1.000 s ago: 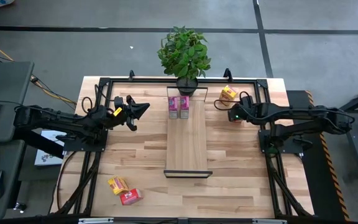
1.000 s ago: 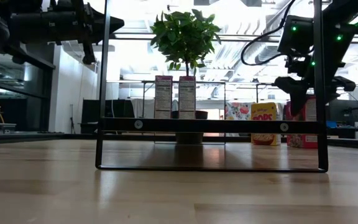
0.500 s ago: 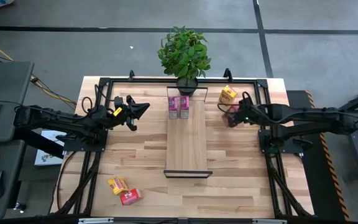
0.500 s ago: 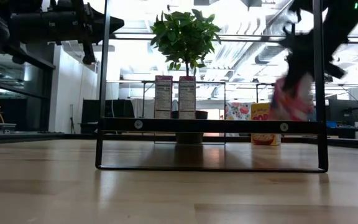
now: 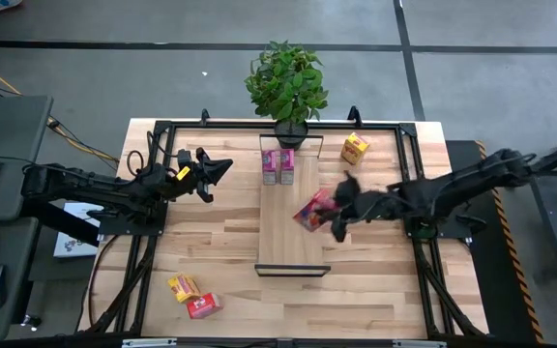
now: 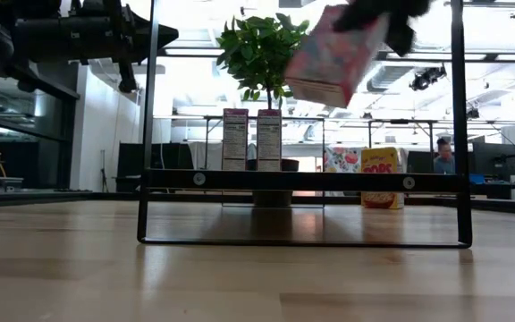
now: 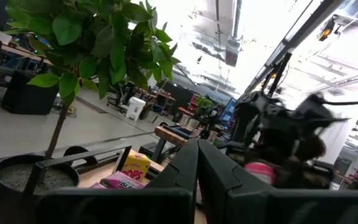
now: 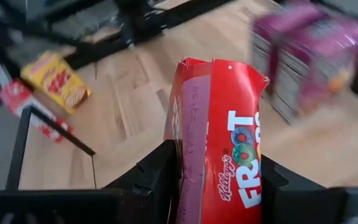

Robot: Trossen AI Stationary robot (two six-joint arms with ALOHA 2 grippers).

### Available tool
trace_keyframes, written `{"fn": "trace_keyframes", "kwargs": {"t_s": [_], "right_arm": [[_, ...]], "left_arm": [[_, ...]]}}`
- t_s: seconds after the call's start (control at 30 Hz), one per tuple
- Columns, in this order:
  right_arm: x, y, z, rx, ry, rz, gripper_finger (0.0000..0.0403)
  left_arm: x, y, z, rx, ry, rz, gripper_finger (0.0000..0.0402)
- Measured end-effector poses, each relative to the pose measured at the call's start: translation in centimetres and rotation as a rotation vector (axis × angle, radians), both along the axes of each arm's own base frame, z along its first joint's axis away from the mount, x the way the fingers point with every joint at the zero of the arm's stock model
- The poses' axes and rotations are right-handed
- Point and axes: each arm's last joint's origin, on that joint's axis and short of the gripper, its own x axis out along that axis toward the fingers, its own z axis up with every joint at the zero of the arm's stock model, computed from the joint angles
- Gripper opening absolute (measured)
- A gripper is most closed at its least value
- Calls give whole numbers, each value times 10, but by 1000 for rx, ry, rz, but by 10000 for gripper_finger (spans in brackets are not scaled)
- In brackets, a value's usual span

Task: Stack cereal on shelf
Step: Put the right red cereal box on the shelf

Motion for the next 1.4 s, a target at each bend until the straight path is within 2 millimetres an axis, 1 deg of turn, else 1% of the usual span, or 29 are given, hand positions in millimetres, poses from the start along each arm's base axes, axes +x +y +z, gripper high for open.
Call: {"fn": "trace_keyframes", "kwargs": {"t_s": [0.1, 0.27, 0.33, 0.43, 0.57, 0.67, 0.8, 1.03, 1.17, 1.33, 1.4], "right_arm": [[28, 9, 6, -130, 51, 76, 128], [72, 14, 8, -303, 145, 135, 129], [87, 14, 5, -335, 184, 142, 130], [106, 11, -3, -373, 257, 153, 131], [123, 3, -20, -397, 348, 149, 131], [131, -5, -28, -389, 375, 136, 131], [136, -16, -35, -364, 398, 135, 131], [141, -27, -33, -305, 352, 166, 131], [143, -29, -32, -292, 340, 222, 131], [143, -29, -32, -297, 340, 218, 132], [143, -30, -32, -299, 340, 212, 138]], "left_arm": [[0, 0, 0, 0, 0, 0, 0], [0, 0, 0, -1, 1, 0, 0], [0, 0, 0, -1, 2, 0, 0], [0, 0, 0, -1, 4, 0, 0], [0, 0, 0, -1, 4, 0, 0], [0, 0, 0, -1, 4, 0, 0], [0, 0, 0, -1, 3, 0, 0], [0, 0, 0, -1, 3, 0, 0], [0, 0, 0, -1, 3, 0, 0], [0, 0, 0, -1, 3, 0, 0], [0, 0, 0, -1, 2, 0, 0]]}}
